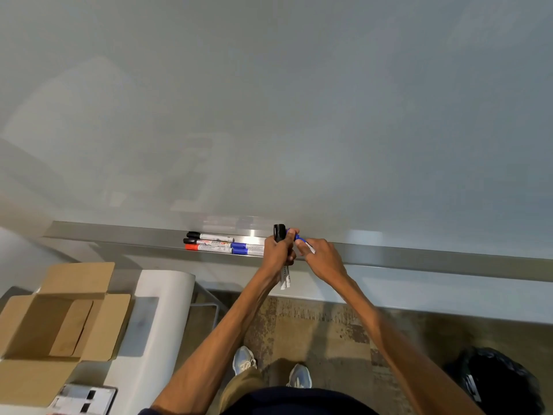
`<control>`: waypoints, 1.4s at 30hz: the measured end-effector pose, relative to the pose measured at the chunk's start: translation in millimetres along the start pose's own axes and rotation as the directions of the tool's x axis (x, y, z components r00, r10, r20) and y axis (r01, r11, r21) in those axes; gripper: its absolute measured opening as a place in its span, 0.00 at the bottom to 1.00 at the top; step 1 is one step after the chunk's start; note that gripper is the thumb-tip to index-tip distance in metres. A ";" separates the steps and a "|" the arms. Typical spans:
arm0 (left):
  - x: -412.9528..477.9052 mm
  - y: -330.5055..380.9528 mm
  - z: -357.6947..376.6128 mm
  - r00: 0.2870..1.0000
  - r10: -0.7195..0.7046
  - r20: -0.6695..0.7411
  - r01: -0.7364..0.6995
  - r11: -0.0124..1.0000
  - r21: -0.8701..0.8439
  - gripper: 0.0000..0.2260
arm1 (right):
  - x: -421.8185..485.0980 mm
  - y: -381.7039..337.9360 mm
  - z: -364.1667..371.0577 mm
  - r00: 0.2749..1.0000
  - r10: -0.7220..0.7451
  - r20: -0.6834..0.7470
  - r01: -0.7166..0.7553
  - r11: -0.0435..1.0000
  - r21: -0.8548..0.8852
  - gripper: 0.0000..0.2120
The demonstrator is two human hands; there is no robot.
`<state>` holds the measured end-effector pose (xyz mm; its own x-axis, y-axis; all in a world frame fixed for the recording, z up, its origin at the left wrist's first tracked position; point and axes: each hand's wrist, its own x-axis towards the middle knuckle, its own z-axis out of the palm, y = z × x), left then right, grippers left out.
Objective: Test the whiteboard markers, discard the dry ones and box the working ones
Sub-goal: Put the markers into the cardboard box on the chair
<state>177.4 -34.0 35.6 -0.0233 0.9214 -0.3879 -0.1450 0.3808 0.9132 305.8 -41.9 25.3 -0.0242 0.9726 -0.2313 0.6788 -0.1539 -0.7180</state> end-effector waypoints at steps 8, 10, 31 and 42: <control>4.0 6.2 -15.7 0.999 -0.034 -0.038 0.033 0.999 -0.039 0.14 | -0.2 3.0 -3.4 0.998 -0.056 -0.026 0.055 0.998 -0.035 0.18; 4.6 7.6 -18.4 0.998 -0.053 -0.028 0.052 0.997 -0.049 0.14 | 0.0 1.5 -3.0 0.998 -0.057 -0.024 0.056 0.998 -0.042 0.17; 21.6 2.9 -29.4 0.984 -0.174 0.031 0.175 0.985 -0.008 0.13 | 15.3 -19.8 10.3 0.998 -0.046 0.042 0.049 0.996 -0.080 0.12; 22.5 1.7 -40.5 0.953 -0.297 0.063 0.301 0.951 -0.067 0.09 | 27.7 -19.2 23.0 0.990 0.011 0.138 -0.034 0.985 0.169 0.17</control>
<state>136.7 -15.8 23.4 0.0835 0.7696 -0.6330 -0.2115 0.6345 0.7434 275.2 -16.0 17.6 -0.1180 0.9376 -0.3272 0.5458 -0.2140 -0.8101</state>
